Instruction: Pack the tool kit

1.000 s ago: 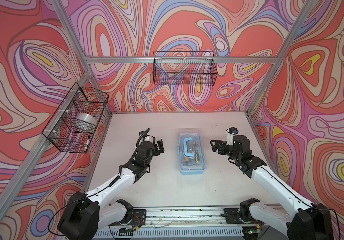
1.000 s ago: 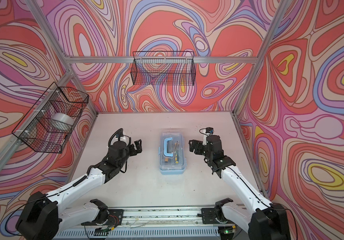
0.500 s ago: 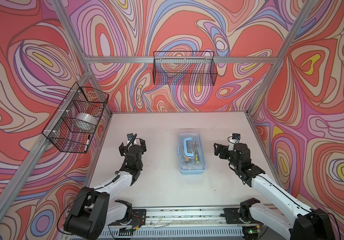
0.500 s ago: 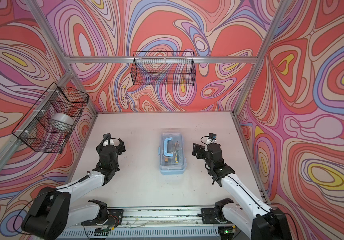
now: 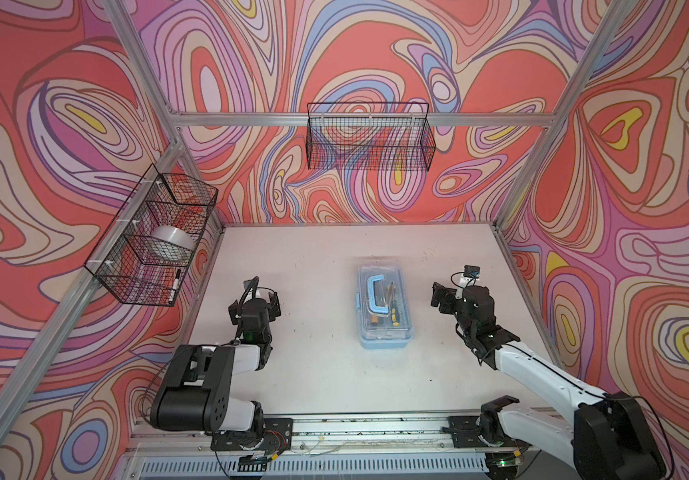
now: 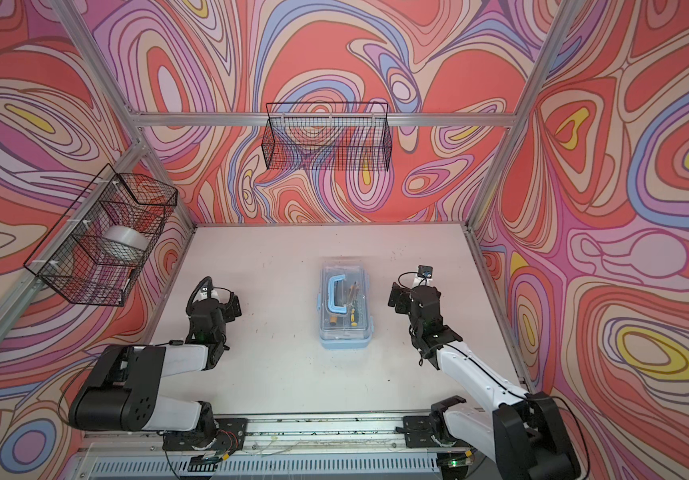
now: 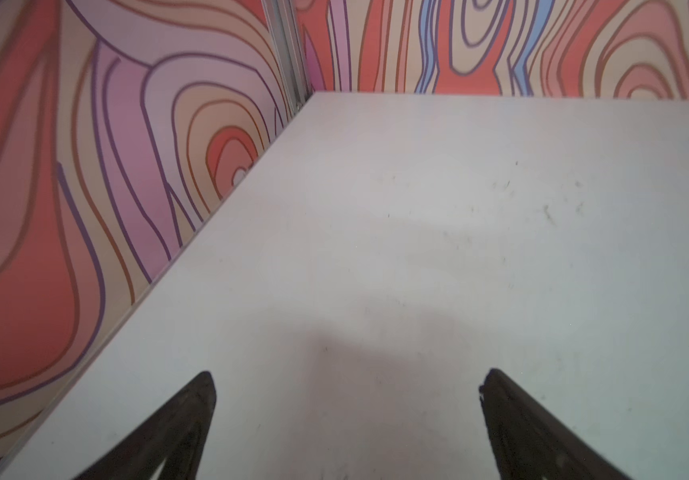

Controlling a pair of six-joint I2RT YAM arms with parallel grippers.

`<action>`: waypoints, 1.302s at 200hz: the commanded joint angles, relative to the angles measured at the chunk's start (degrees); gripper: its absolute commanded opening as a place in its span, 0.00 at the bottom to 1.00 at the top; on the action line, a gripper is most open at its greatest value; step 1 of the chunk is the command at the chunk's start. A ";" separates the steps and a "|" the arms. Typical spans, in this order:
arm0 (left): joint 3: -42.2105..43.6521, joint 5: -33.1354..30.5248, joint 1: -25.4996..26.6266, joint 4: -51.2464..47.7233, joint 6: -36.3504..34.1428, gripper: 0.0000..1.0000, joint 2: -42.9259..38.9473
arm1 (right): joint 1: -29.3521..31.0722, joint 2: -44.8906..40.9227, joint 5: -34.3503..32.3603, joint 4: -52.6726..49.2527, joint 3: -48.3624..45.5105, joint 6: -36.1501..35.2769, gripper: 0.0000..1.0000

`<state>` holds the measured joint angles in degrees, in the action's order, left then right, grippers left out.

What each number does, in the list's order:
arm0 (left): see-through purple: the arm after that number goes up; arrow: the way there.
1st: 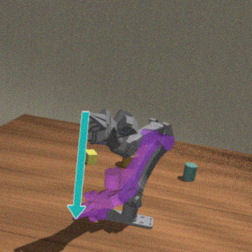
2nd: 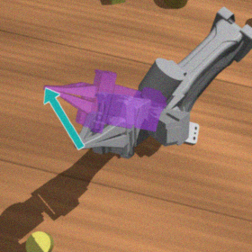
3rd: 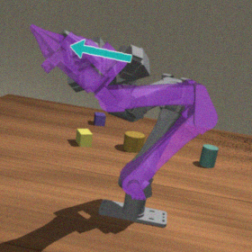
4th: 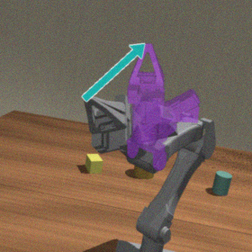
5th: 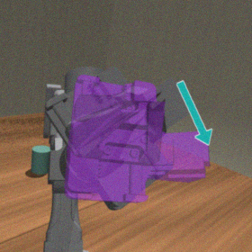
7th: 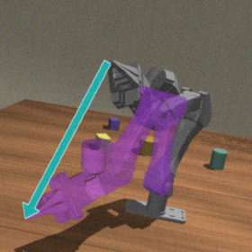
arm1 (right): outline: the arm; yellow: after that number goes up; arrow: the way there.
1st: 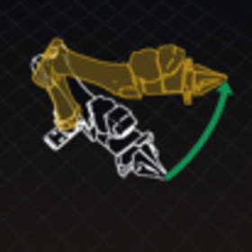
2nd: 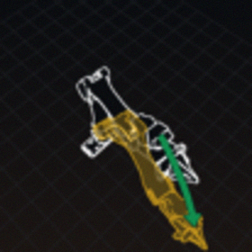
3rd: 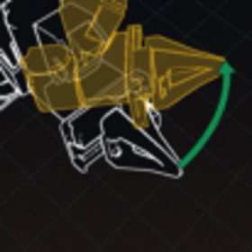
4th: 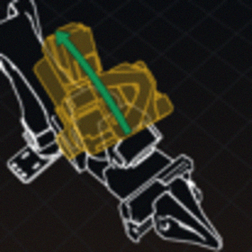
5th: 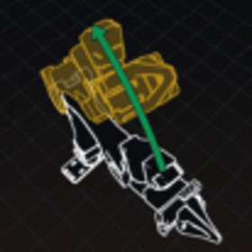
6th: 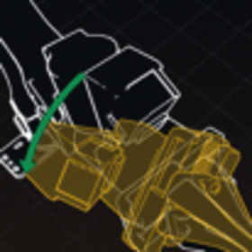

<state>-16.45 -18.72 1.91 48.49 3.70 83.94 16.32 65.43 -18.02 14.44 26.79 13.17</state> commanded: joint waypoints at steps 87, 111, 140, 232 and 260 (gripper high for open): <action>-3.70 6.47 -0.51 4.74 0.10 1.00 4.06 | -11.16 25.22 0.32 28.29 2.50 -10.92 0.99; -3.59 6.51 -0.51 5.70 -0.27 1.00 4.61 | -12.77 33.57 5.81 48.36 -2.90 -13.25 0.98; -3.73 6.61 -0.51 5.25 -0.33 1.00 4.38 | -14.32 32.68 7.80 40.18 -0.03 -11.35 0.98; -4.21 7.91 -0.45 4.16 -0.86 1.00 4.26 | -14.65 32.91 7.77 40.95 -0.04 -11.23 0.98; -4.17 7.96 -0.42 4.14 -0.89 1.00 4.30 | -14.65 33.01 7.90 40.44 0.31 -11.15 0.98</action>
<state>-19.84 -11.33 1.54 51.68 3.62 88.16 1.85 98.39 -10.83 54.85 26.04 1.78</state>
